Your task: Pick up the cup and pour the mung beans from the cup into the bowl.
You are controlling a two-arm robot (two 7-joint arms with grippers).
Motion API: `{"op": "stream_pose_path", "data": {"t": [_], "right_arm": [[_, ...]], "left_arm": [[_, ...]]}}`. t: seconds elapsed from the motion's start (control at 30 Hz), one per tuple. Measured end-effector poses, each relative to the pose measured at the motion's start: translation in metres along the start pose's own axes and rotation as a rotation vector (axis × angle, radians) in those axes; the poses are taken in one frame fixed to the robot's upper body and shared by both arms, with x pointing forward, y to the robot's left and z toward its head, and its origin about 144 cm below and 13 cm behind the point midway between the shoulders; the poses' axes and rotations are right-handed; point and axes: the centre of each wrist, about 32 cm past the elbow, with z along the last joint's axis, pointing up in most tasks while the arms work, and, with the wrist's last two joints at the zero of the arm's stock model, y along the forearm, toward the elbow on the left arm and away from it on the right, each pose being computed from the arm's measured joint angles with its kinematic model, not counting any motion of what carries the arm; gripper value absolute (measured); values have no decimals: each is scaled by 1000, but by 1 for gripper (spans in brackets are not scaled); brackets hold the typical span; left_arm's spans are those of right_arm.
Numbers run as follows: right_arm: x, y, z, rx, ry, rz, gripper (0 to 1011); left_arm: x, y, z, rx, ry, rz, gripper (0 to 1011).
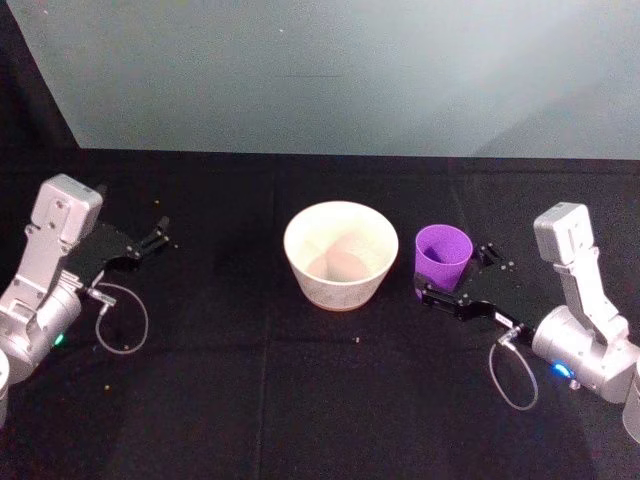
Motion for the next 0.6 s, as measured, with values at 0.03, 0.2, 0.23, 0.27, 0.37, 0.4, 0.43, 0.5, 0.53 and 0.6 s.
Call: {"op": "stream_pose_path", "data": {"t": [0.03, 0.2, 0.23, 0.27, 0.37, 0.4, 0.43, 0.5, 0.53, 0.6], "right_arm": [[1, 2, 0, -3, -1, 3, 1003], [3, 7, 1, -5, -8, 5, 1003], [4, 7, 1, -4, -7, 6, 996], [5, 8, 0, 1, -4, 9, 971], [6, 8, 1, 9, 6, 10, 907], [7, 8, 1, 13, 9, 8, 874], [7, 8, 1, 13, 9, 8, 874], [6, 7, 1, 15, 11, 9, 813], [6, 6, 2, 20, 12, 9, 783], [5, 5, 4, 25, 10, 7, 764]], "left_arm": [[0, 0, 0, 0, 0, 0, 1000], [0, 0, 0, 0, 0, 0, 1000], [0, 0, 0, 0, 0, 0, 1000], [0, 0, 0, 0, 0, 0, 1000], [0, 0, 0, 0, 0, 0, 1000], [0, 0, 0, 0, 0, 0, 1000], [0, 0, 0, 0, 0, 0, 1000], [0, 0, 0, 0, 0, 0, 1000], [0, 0, 0, 0, 0, 0, 1000], [0, 0, 0, 0, 0, 0, 1000]]}}
